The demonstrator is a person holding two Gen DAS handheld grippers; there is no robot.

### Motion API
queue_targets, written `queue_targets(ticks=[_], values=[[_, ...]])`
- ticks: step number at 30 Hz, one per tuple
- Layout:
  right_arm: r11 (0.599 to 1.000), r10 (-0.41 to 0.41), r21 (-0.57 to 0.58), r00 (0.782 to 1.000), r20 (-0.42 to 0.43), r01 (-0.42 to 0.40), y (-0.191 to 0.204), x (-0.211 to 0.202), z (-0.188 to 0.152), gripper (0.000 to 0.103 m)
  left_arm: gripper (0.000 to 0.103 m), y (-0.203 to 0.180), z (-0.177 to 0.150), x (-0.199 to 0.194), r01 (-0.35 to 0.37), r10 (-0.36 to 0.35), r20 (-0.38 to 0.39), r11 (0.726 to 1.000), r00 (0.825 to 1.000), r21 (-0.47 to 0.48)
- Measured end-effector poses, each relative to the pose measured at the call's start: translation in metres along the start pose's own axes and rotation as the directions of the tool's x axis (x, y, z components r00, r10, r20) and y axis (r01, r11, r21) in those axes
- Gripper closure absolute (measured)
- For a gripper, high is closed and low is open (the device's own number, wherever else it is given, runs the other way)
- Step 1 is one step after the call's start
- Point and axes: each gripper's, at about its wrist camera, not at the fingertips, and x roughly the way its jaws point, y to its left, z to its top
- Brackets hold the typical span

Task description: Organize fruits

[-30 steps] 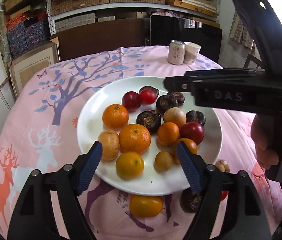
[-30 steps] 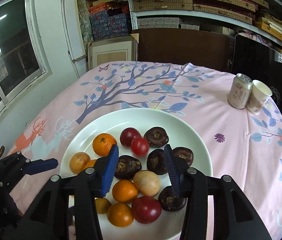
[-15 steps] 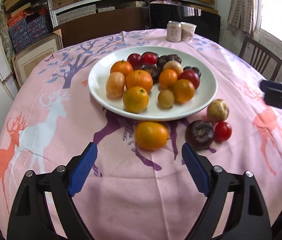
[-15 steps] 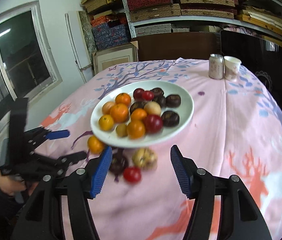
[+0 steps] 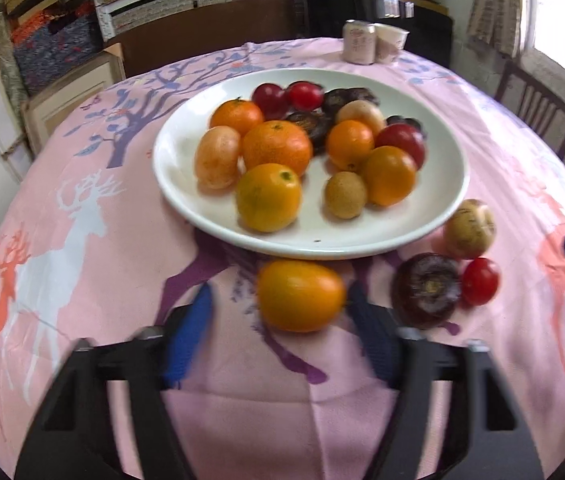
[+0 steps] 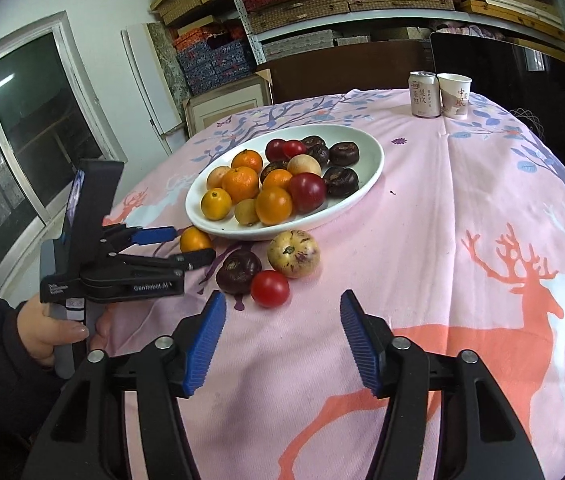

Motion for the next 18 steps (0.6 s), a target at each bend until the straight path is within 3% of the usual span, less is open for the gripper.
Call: queue_targets(ticks=[4,10,18], values=[[0.999,-0.020,-0.038,0.999,-0.042,0.019,0.007,0.010,-0.002,0.054,0.059,0.002,-0.004,-0.013,-0.009,0.009,0.046,1.000,0.999,-0.008],[0.995,-0.048,-0.088,0.993,-0.103,0.039,0.026,0.032,0.003,0.054,0.059,0.006,-0.020,-0.052,0.038,-0.033,0.124,0.999,0.992,-0.035],[0.988,-0.115,-0.121,0.979,-0.170,0.095,0.034,0.067,0.009,0.057,0.059,0.003,-0.036,-0.082,0.049,-0.047,0.150,0.999,0.988,-0.011]])
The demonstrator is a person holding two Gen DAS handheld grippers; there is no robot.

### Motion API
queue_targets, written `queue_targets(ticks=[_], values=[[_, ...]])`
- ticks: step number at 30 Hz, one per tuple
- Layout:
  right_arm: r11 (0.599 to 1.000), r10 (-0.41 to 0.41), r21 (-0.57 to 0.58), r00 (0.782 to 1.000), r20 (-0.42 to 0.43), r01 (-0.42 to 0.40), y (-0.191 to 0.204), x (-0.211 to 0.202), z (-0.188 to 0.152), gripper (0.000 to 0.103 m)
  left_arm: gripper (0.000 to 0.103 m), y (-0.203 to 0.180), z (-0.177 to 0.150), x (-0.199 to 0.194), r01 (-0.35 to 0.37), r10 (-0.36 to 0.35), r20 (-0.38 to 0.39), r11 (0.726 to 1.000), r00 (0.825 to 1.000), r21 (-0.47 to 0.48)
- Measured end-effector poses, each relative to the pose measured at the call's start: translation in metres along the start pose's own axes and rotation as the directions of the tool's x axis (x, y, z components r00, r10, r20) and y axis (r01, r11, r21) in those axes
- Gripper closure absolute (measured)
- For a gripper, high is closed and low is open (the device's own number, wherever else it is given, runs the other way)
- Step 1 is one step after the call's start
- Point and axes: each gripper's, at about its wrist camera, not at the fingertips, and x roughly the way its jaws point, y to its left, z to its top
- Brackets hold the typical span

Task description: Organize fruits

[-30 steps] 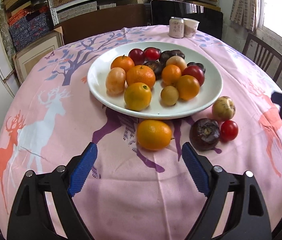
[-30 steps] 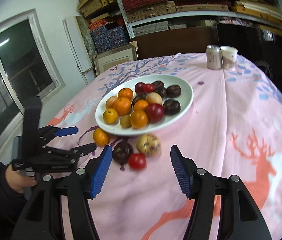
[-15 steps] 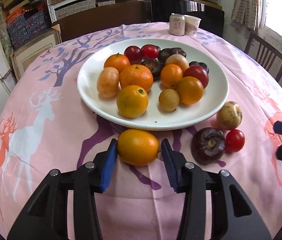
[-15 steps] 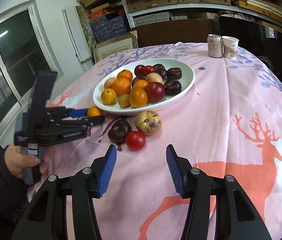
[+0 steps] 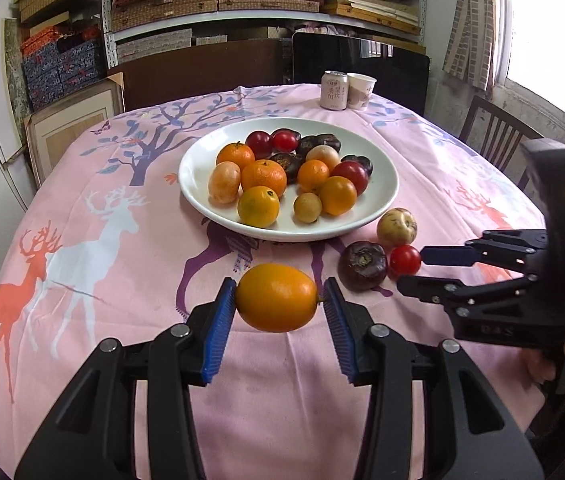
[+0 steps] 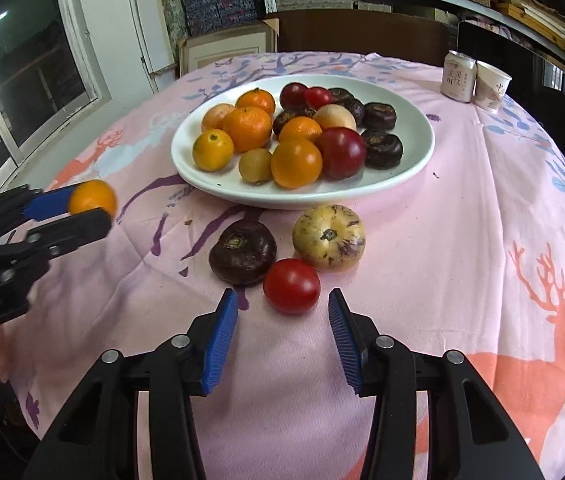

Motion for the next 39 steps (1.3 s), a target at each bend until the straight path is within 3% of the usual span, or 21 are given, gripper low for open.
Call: queue_targets(ticks=[3,5,9,20,23,28,39], values=[[1.000,-0.014,0.007,1.000,-0.003,0.014,-0.002,0.004,0.004,0.058,0.059,0.001,0.000,-0.005,0.003,-0.003,0.011,1.000,1.000,-0.004],[1.000,-0.009,0.010,1.000,-0.011,0.009,-0.002,0.007,0.005,0.068,0.059,0.000,-0.002,-0.006,0.008,-0.008,0.012,1.000,1.000,-0.007],[1.000,-0.012,0.010,1.000,-0.029,0.012,-0.002,0.012,0.006,0.072,0.059,-0.002,-0.003,-0.005,0.012,-0.012,0.014,1.000,1.000,-0.010],[1.000,-0.003,0.018,1.000,-0.019,0.003,-0.003,0.010,0.005,0.073,0.059,0.003,-0.005,0.000,-0.025,0.024,-0.009,0.999,1.000,-0.030],[1.000,0.002,0.028,1.000,-0.012,-0.001,-0.005,0.008,0.004,0.073,0.060,0.006,-0.004,0.005,-0.004,0.003,-0.025,0.999,1.000,-0.040],[0.999,0.022,0.046,1.000,0.004,-0.022,-0.010,0.001,-0.001,0.073,0.057,-0.016,-0.005,0.031,-0.046,0.050,-0.076,0.998,0.996,0.045],[0.990,0.095,0.105,0.994,0.048,-0.100,-0.034,-0.015,-0.012,0.073,0.053,0.002,-0.001,0.058,-0.073,0.069,-0.142,0.997,0.987,-0.025]])
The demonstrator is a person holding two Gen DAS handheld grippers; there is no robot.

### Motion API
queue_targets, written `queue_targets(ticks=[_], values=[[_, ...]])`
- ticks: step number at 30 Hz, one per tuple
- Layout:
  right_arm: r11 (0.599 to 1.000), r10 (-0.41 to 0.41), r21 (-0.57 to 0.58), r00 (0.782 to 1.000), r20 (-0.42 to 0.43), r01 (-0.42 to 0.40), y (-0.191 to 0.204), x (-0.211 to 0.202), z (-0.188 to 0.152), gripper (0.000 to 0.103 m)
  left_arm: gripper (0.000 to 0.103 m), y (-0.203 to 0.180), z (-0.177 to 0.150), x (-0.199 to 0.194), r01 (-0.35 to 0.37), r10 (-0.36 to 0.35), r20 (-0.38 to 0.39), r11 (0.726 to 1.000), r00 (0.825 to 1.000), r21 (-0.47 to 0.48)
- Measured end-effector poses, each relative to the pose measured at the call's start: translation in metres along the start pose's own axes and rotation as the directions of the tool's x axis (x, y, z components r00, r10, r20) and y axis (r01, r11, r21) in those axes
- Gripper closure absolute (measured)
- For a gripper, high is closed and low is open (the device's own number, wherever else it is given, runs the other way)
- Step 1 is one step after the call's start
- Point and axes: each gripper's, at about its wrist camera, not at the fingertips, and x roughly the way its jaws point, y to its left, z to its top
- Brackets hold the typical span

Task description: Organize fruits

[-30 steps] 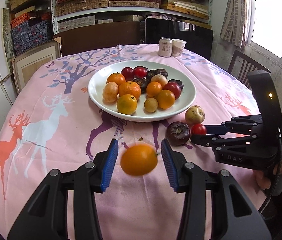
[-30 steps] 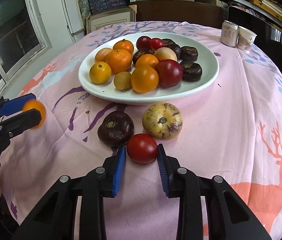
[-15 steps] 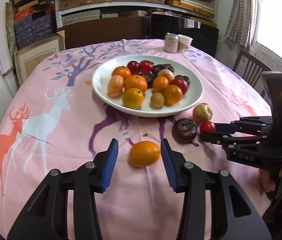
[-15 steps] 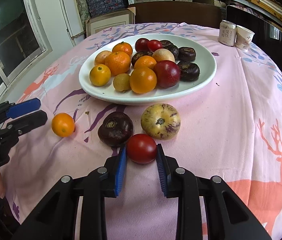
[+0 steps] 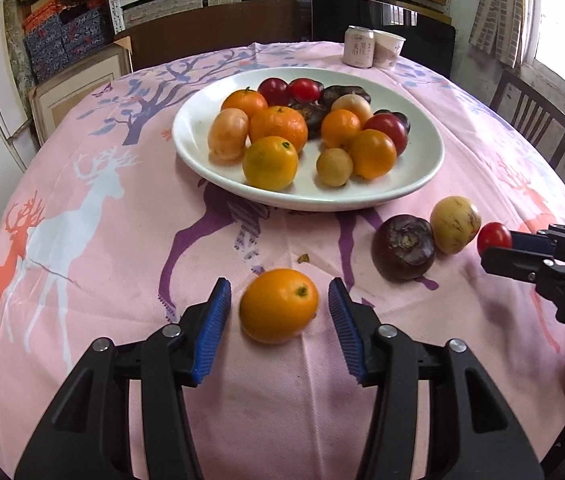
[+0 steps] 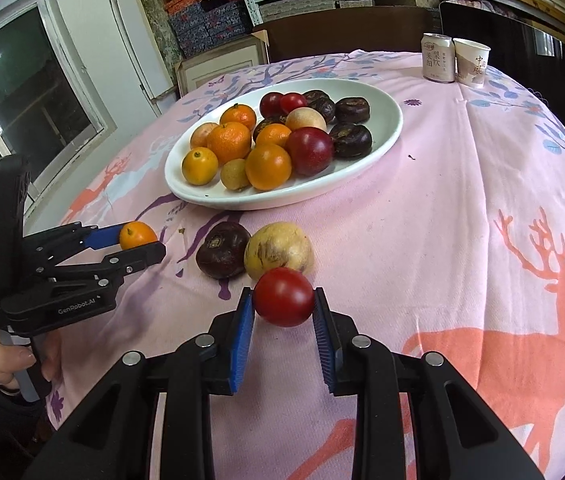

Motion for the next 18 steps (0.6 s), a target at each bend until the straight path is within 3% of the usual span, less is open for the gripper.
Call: queue_targets(ticks=[8,13,15,16,18], values=[[1.000,0.005,-0.013,1.000,0.009,-0.005,0.003,-0.002,-0.002,0.073,0.047,-0.001,0.002,0.008,-0.046,0.046,-0.035,0.999,0.998,0.002],[1.000,0.005,-0.011,1.000,0.012,-0.005,0.003,-0.003,-0.003,0.073,0.048,-0.001,0.003,0.012,-0.032,0.032,-0.052,0.999,0.998,-0.002],[1.000,0.005,-0.009,1.000,0.012,-0.005,0.002,-0.004,-0.003,0.073,0.055,0.000,0.003,0.011,-0.017,0.017,-0.046,1.000,0.999,-0.005],[1.000,0.005,-0.010,1.000,0.013,-0.005,0.002,-0.004,-0.003,0.073,0.065,-0.001,0.003,0.010,-0.014,0.014,-0.039,1.000,0.999,-0.001],[1.000,0.008,-0.009,1.000,0.012,-0.007,0.002,-0.004,-0.003,0.073,0.066,-0.005,0.003,0.008,-0.024,0.024,-0.032,1.000,0.999,0.016]])
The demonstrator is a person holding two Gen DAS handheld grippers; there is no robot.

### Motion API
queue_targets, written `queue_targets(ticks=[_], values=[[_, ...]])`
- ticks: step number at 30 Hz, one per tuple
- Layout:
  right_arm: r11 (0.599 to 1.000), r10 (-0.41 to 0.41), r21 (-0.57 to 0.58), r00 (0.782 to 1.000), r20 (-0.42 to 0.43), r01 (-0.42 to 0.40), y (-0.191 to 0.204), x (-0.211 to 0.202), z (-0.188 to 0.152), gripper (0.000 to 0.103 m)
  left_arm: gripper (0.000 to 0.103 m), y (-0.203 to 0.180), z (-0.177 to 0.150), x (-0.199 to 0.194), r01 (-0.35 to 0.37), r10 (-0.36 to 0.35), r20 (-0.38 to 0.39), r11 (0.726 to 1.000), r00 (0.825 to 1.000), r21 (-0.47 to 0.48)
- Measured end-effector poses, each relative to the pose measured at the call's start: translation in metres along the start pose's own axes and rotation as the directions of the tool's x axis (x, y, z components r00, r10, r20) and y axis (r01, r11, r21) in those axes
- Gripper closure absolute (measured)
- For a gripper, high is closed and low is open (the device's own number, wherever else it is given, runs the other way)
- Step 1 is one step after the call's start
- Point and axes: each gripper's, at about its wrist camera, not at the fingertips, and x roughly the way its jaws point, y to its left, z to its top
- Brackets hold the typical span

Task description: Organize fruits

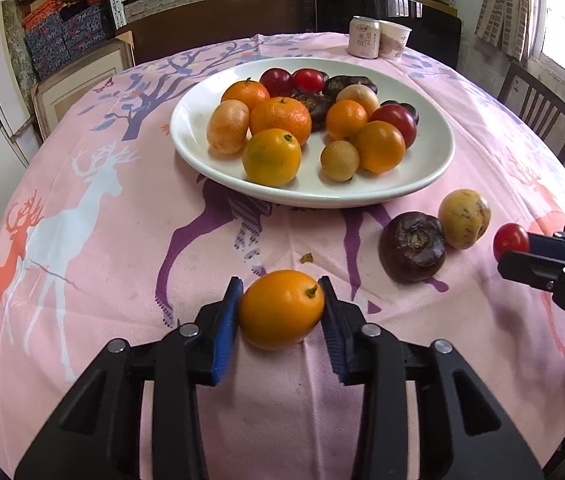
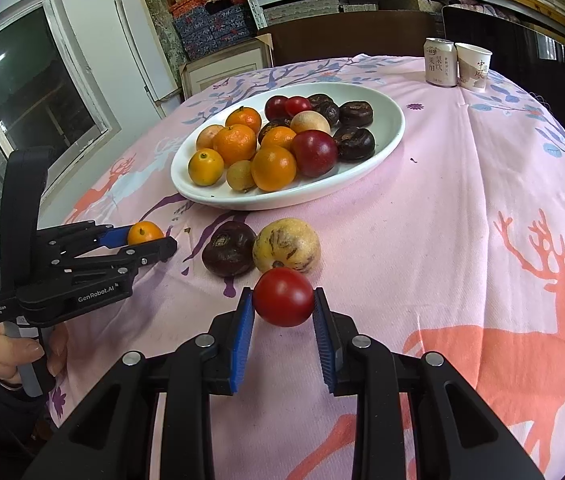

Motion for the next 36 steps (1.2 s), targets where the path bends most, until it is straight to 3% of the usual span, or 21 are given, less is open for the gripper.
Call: queue_targets(ticks=[15,28,36], values=[[1.000,0.008,0.002,1.000,0.008,-0.008,0.000,-0.003,-0.002,0.073,0.066,-0.003,-0.002,-0.010,-0.012,0.011,0.037,1.000,0.999,0.010],[0.999,0.048,0.000,0.996,0.069,-0.048,-0.006,-0.033,-0.021,0.073,0.066,0.004,-0.017,-0.062,0.055,-0.050,0.152,0.998,0.987,-0.026],[0.999,0.031,-0.020,0.994,0.100,-0.029,-0.009,-0.055,-0.016,0.073,0.066,0.000,-0.009,-0.080,0.041,-0.039,0.197,0.999,0.980,-0.010]])
